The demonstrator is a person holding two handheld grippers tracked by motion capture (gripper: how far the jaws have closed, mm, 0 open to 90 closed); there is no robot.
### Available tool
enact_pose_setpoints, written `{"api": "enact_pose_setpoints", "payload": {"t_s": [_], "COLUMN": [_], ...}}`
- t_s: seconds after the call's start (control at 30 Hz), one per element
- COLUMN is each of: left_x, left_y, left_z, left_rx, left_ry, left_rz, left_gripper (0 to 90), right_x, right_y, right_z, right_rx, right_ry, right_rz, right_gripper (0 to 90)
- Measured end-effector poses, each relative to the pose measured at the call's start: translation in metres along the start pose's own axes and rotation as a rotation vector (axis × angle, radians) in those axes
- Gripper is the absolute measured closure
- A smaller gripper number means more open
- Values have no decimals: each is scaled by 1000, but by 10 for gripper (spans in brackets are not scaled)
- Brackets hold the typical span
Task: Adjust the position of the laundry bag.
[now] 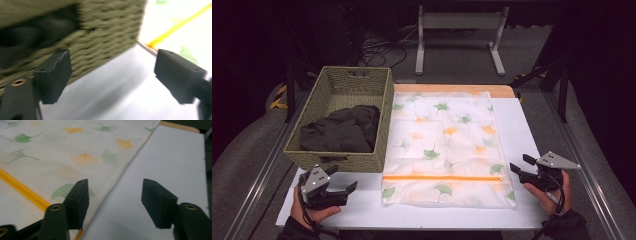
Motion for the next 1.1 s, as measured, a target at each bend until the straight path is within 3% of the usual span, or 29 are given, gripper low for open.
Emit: {"api": "enact_pose_setpoints", "payload": {"t_s": [0.03,0.07,0.1,0.4,0.57,0.77,1.1], "left_x": [0,-4,-11,-36,-52,-65,-63], "left_y": [0,6,16,38,50,58,57], "left_z": [0,2,6,15,19,24,25], "left_rx": [0,-14,-37,-62,-81,-94,-105], "left_ry": [0,-8,-27,-65,-97,-106,-98], "left_rz": [0,-45,-91,-150,-211,-231,-223], "left_gripper": [234,234,290,308,317,327,299], "right_x": [0,0,-2,-5,-7,-12,-6], "right_y": [0,-1,-4,-9,-13,-20,-19], "right_z": [0,-1,-4,-11,-11,-15,-14], "right_rx": [0,-7,-7,1,6,32,45], "right_ry": [0,-4,-38,-86,-90,-118,-91], "right_rz": [0,9,40,52,63,94,86], "right_gripper": [437,457,476,437,466,523,479]}}
Point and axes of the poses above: each handheld gripper's, and its own axes: x roughly backward along the jaws, z roughly out of its top, y roughly to its right, the point moved 6 cm from there along -x, roughly forward along the jaws, and after that the axes turned 10 degrees about -x, right-handed, at the moved point
